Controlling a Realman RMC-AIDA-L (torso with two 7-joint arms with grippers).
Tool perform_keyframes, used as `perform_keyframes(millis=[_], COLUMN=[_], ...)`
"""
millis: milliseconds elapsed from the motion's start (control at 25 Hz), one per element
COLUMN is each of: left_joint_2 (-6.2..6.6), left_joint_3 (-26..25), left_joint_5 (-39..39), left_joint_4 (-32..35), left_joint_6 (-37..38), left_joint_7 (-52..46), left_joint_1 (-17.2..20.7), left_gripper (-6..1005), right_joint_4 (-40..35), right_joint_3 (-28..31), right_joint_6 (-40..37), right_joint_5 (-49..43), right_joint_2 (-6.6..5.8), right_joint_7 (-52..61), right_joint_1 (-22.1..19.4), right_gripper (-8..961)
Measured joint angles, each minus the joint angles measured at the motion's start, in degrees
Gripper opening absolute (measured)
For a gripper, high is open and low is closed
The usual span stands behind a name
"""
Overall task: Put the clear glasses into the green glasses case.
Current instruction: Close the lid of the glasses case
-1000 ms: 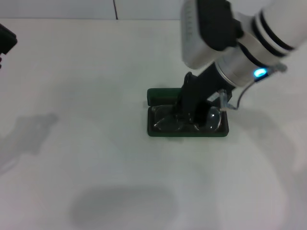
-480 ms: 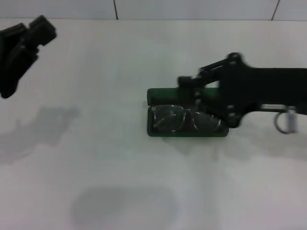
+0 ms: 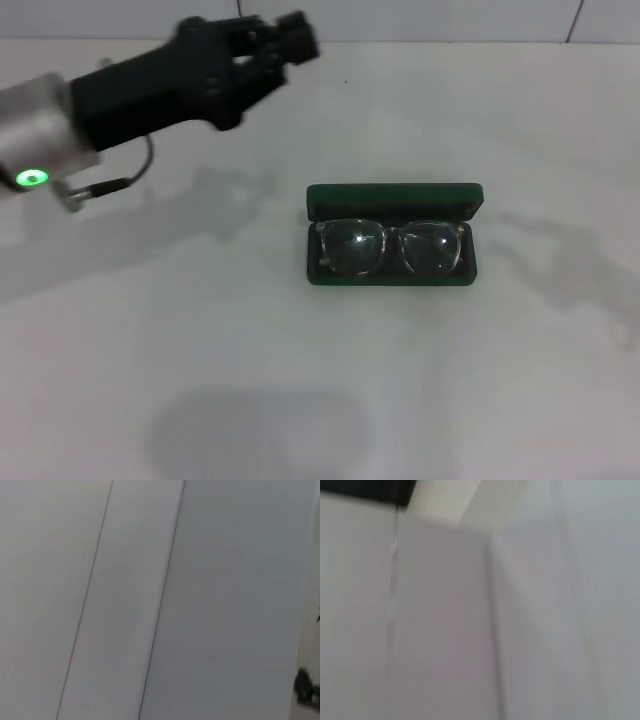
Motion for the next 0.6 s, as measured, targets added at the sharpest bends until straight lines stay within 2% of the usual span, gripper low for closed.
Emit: perform_keyframes(millis=[120,160,320,600], left_joint_2=[-0.75,-1.10,-1.82,-2.46], left_joint_3=[0.0,0.1,1.2,10.6], left_joint_5=[4.3,5.3,6.6,5.5], left_joint_4=[-0.2,-0.3,-2.2,-8.9], left_joint_6=[-3.4,-4.5,-10.1,-22.4], left_joint_7=[-0.6,-0.7,-0.7,1.5], left_joint_1=[-1.6,-1.7,-2.7,-6.6], left_gripper=[167,166,165,161], right_joint_4=[4.9,5.3,5.7,8.5], right_joint_3=[6.1,7.0,7.5,7.0], right_joint_6=[-2.7,-2.7,-1.9,0.4], right_joint_5=[-2.6,-3.1,-3.2,-3.9], right_joint_2=[-0.78,-0.71,-0.29,-0.48], right_joint_7=[-1.8,-2.0,-3.2,-4.6], right_joint_1=[0.4,0.3,-0.1,1.3], right_gripper=[357,383,383,382])
